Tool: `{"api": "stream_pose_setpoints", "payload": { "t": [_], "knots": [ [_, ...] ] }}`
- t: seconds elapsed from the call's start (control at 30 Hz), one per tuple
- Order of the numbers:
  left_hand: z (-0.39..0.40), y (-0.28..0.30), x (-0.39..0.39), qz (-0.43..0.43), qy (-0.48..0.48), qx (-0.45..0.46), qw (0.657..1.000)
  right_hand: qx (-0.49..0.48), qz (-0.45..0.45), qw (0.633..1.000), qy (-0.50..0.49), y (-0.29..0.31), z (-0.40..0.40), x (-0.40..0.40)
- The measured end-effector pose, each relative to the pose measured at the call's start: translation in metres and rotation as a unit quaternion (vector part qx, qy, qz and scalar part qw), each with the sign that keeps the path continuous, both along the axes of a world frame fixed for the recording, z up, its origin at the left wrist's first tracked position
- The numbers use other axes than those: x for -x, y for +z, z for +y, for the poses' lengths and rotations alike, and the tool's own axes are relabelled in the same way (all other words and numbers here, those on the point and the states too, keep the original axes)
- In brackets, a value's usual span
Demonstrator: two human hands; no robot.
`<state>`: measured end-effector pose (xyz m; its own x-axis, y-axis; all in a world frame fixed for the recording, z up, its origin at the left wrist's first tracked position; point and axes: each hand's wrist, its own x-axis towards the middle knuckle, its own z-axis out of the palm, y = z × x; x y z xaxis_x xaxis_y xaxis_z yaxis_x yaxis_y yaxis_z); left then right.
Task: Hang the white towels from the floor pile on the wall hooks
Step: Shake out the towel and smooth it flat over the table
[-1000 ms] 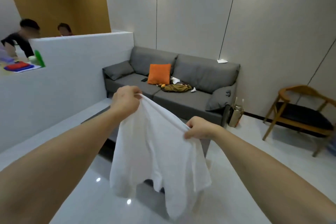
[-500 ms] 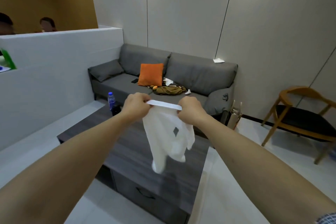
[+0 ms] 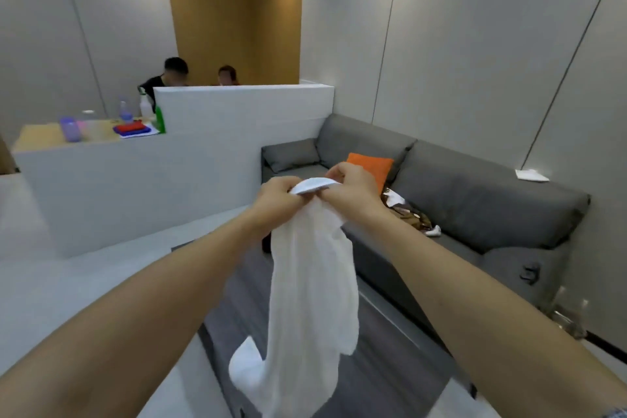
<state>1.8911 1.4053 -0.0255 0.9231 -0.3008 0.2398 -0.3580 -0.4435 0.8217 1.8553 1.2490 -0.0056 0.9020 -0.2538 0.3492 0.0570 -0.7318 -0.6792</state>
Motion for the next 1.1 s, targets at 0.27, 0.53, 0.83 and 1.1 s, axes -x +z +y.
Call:
{"api": "stream_pose_setpoints", "payload": {
  "t": [0.27,0.53,0.83,1.1],
  "knots": [
    [0.032,0.04,-0.036,0.049,0.111,0.064,0.991,-0.283,0.001,0.942,0.178,-0.005,0.008,-0.062],
    [0.06,0.042,-0.086,0.013,0.134,0.139,0.981,-0.278,0.024,0.913,0.297,0.005,0.05,-0.128],
    [0.145,0.02,-0.255,-0.014,0.262,0.17,0.95,0.057,0.228,0.929,0.287,-0.048,0.058,-0.305],
    [0.226,0.016,-0.393,-0.013,0.346,0.147,0.926,0.148,0.098,0.98,0.092,-0.029,0.06,-0.449]
  ]
}}
